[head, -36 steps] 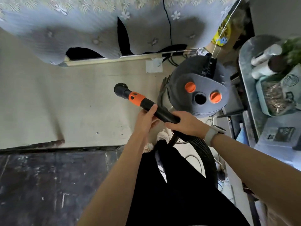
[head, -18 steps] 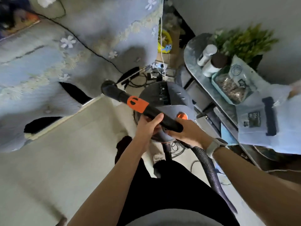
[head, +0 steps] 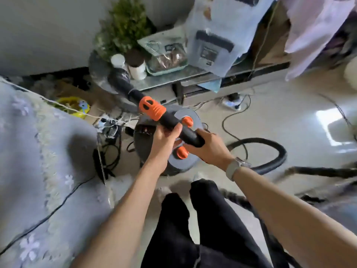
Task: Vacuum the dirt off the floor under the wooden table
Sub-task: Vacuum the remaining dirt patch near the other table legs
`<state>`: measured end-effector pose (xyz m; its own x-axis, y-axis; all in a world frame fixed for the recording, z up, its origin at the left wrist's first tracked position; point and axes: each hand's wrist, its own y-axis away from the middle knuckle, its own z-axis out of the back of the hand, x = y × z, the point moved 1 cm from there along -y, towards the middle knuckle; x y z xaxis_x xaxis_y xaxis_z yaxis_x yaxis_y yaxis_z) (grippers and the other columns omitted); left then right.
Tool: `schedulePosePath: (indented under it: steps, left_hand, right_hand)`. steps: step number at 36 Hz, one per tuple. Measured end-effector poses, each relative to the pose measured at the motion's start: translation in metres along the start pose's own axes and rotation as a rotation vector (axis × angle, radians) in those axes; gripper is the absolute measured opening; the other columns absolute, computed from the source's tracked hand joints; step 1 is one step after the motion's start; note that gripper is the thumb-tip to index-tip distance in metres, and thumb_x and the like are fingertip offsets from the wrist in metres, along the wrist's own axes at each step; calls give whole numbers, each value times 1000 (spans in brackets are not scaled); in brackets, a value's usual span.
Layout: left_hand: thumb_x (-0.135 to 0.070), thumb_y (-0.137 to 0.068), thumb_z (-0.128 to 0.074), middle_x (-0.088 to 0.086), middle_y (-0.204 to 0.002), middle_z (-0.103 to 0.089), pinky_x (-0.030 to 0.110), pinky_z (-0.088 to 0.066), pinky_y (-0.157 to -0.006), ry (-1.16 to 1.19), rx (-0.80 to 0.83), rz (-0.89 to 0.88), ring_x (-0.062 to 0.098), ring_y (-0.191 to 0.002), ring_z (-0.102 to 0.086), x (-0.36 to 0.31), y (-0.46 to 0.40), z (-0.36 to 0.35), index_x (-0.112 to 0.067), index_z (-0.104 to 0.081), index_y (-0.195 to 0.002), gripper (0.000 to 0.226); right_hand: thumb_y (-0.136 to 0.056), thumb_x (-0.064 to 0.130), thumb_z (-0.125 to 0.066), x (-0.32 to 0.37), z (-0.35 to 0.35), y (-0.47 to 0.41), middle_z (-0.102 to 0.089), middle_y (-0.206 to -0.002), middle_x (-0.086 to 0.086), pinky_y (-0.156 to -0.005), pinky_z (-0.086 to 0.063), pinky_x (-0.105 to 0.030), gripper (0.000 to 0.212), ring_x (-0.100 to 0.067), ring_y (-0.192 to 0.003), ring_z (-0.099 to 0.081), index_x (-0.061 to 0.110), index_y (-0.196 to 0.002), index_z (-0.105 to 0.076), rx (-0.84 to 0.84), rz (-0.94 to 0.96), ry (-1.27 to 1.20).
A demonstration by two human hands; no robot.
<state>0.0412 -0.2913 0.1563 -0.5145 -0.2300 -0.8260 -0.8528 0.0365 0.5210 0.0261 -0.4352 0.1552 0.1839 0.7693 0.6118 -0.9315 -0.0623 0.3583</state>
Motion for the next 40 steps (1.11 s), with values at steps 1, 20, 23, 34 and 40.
schedulePosePath:
  steps: [1,20,23,34,40]
  left_hand:
    - [-11,-95,-55,0,-107,-65,29,-57,-81,-49,57,-14,13,-93,-67,-3,-1,-4,-18,-48,-124,31]
    - [-21,-92,-58,9,-108,-66,20,-53,-73,-653,713,-119,20,-96,-66,36,163,-13,-13,-52,-125,35]
    - [-20,-93,-57,5,-105,-66,23,-54,-75,-673,759,-97,17,-96,-65,67,209,7,-15,-54,-121,29]
    - [-32,-86,-64,8,-109,-67,28,-54,-81,-758,873,108,23,-101,-67,137,308,74,-14,-54,-122,42]
    - [-67,-77,-53,8,-117,-66,43,-47,-98,-814,984,201,24,-107,-63,172,335,88,-19,-57,-123,67]
  right_hand:
    - [-80,39,-71,-3,-5,9,-49,-62,8,-59,-40,-29,28,-21,-61,-50,20,-81,-50,-78,-39,-79]
    - [-90,20,-65,21,-114,240,-60,-73,-1,-62,-48,-25,10,-11,-66,-56,12,-92,-60,-606,-182,-1118]
    - [-90,24,-65,22,-153,291,-60,-74,-3,-67,-49,-30,12,-15,-70,-58,13,-91,-60,-606,-232,-1200]
    - [-90,29,-64,48,-251,416,-64,-77,-13,-75,-52,-43,14,-28,-72,-62,17,-86,-60,-603,-333,-1504]
    - [-91,26,-62,40,-249,471,-62,-73,-11,-69,-53,-38,12,-27,-66,-61,14,-91,-60,-727,-357,-1479]
